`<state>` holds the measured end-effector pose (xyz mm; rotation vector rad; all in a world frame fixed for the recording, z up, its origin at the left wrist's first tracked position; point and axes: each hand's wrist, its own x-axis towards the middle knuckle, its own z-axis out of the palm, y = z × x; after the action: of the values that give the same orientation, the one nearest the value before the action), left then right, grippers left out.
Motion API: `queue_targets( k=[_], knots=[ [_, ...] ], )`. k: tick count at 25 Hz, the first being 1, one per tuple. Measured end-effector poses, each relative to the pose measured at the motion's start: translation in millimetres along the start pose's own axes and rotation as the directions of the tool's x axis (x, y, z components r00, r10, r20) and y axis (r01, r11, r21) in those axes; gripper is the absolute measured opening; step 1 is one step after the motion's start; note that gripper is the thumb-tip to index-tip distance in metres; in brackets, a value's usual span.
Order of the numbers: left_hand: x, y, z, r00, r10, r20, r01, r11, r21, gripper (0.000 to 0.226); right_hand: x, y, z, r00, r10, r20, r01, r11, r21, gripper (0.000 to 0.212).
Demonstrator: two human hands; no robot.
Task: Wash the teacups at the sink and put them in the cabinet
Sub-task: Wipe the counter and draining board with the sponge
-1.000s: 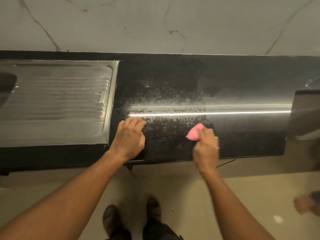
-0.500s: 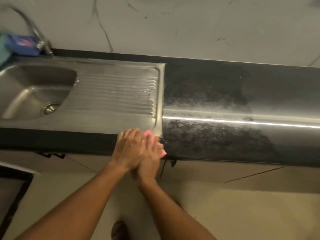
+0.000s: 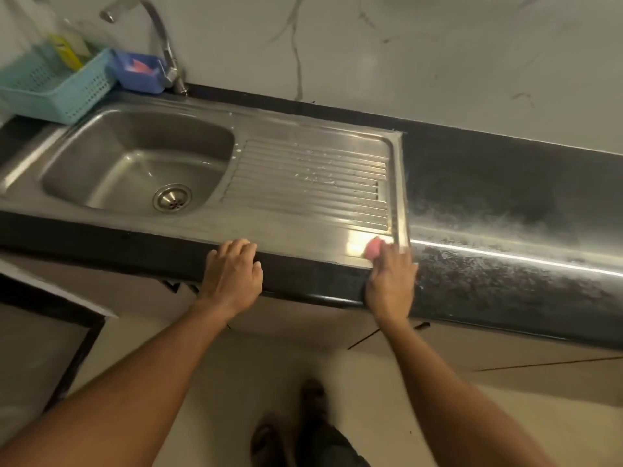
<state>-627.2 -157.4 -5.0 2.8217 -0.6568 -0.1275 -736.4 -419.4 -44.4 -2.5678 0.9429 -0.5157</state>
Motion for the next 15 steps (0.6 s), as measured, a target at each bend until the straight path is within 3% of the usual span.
queue_targets(
  k=[2, 4, 6, 7, 9, 11, 13, 15],
  knots=[
    [6.8, -6.7, -1.5, 1.0, 0.017, -0.025, -0.018, 0.999, -0.034, 0.037, -43.6, -69.7, 30.5, 0.993, -0.12, 0.024, 0.119, 0.993, 0.028, 0.044],
    [16.9, -12.8, -3.3, 0.996, 0.031, -0.081, -0.035, 0.998, -0.052, 0.036, -83.7, -117.0, 56.6, 0.92, -0.36, 0.155, 0.356, 0.933, 0.054, 0.056],
    [27.0, -20.0, -4.9, 0.994, 0.045, -0.098, -0.051, 0.997, -0.062, 0.034, -70.9, -108.6, 60.5, 0.859, -0.466, 0.214, 0.463, 0.884, 0.066, 0.053],
    [31.0, -23.7, -5.9, 0.994, 0.053, -0.091, -0.06, 0.996, -0.07, 0.034, -52.5, -86.5, 54.3, 0.898, -0.401, 0.18, 0.401, 0.915, 0.041, 0.046],
    [36.7, -30.1, -7.1, 0.993, 0.071, -0.094, -0.079, 0.993, -0.088, 0.034, -24.0, -29.3, 26.1, 0.995, -0.098, 0.035, 0.098, 0.995, -0.008, 0.034],
    [39.6, -34.7, -7.7, 0.989, 0.104, -0.104, -0.113, 0.99, -0.088, 0.034, -11.9, 19.3, 0.2, 0.989, 0.105, -0.107, -0.099, 0.994, 0.053, 0.027],
    [45.7, -43.7, -8.6, 0.987, 0.139, -0.086, -0.146, 0.985, -0.09, 0.038, -18.9, 4.4, 4.0, 0.991, 0.105, -0.076, -0.101, 0.993, 0.062, 0.025],
    [52.8, -67.9, -10.0, 0.983, 0.159, -0.097, -0.169, 0.98, -0.104, 0.036, -37.2, -64.8, 31.4, 0.995, 0.08, -0.062, -0.071, 0.99, 0.125, 0.028]
  ],
)
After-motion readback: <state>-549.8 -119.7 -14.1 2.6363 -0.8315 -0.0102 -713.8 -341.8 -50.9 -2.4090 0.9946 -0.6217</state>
